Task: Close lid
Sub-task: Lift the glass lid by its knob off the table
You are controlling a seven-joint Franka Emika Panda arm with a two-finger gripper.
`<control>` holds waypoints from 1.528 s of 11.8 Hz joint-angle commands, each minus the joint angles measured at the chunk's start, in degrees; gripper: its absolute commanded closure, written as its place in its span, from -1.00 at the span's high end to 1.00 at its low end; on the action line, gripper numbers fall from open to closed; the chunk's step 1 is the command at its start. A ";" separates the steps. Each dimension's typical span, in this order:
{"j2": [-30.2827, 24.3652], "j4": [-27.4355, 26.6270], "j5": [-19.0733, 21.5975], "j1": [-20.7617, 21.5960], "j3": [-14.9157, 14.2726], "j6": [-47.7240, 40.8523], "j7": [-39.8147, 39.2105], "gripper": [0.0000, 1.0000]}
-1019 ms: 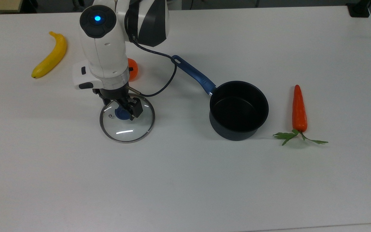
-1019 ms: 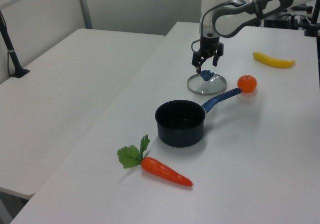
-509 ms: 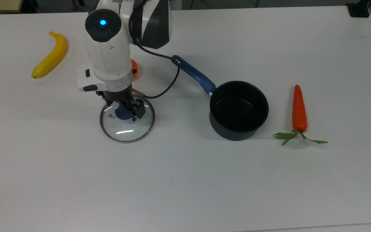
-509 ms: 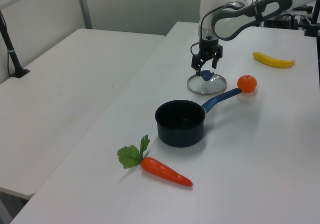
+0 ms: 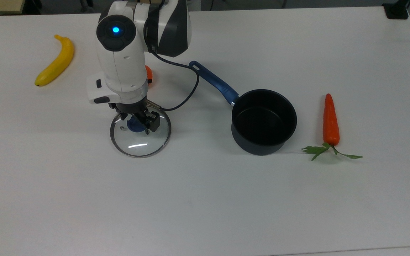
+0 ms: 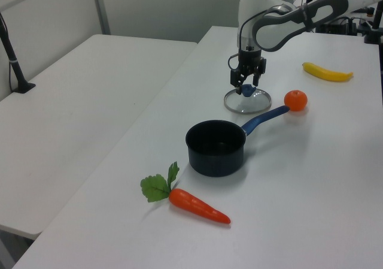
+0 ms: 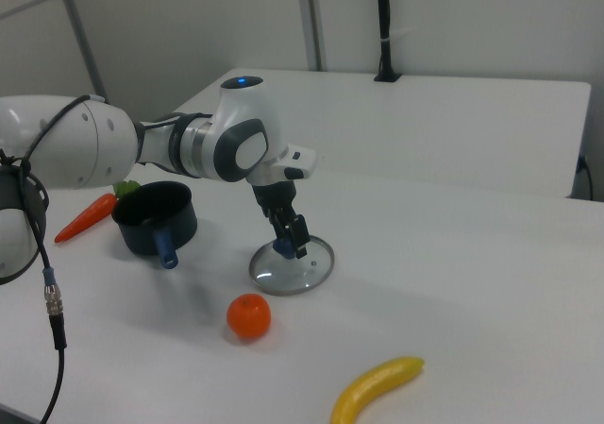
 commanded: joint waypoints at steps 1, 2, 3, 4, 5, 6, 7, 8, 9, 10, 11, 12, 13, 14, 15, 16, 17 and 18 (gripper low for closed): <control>-0.09 -0.15 -1.34 0.85 -0.40 0.51 0.90 0.21; -0.10 -0.06 -1.25 0.85 -0.48 0.42 0.90 0.10; -0.27 0.11 -1.25 0.85 -0.40 0.24 0.99 0.03; -0.36 0.12 -1.17 0.85 -0.40 0.24 0.99 0.01; -0.45 0.20 -0.99 0.85 -0.40 0.16 0.99 -0.01; -0.88 0.20 -0.64 0.67 -0.40 0.07 0.90 -0.03; -2.02 0.20 -0.20 0.32 -0.40 -0.72 0.12 -0.05; -3.51 0.38 0.15 0.14 -0.57 -3.07 -0.93 -0.07; -5.26 0.73 1.89 -0.29 -0.83 -5.62 -2.25 -0.07; -6.41 2.47 4.17 -0.38 -1.01 -8.86 -4.18 -0.07; -6.60 5.10 5.59 -0.38 -1.36 -13.94 -5.85 -0.07; -6.60 7.82 6.30 -0.47 -2.50 -18.87 -6.39 -0.07; -6.60 9.24 6.74 -0.47 -2.94 -22.48 -6.39 -0.07; -6.69 10.39 7.44 -0.39 -3.29 -24.35 -6.39 -0.07; -6.69 11.10 7.54 -0.38 -3.30 -26.02 -6.39 -0.08; -6.69 11.80 7.54 -0.30 -3.21 -27.86 -6.39 -0.08; -6.69 13.11 7.88 0.05 -3.12 -30.32 -5.96 -0.10; -6.69 13.73 8.58 0.92 -3.12 -31.47 -5.52 -0.12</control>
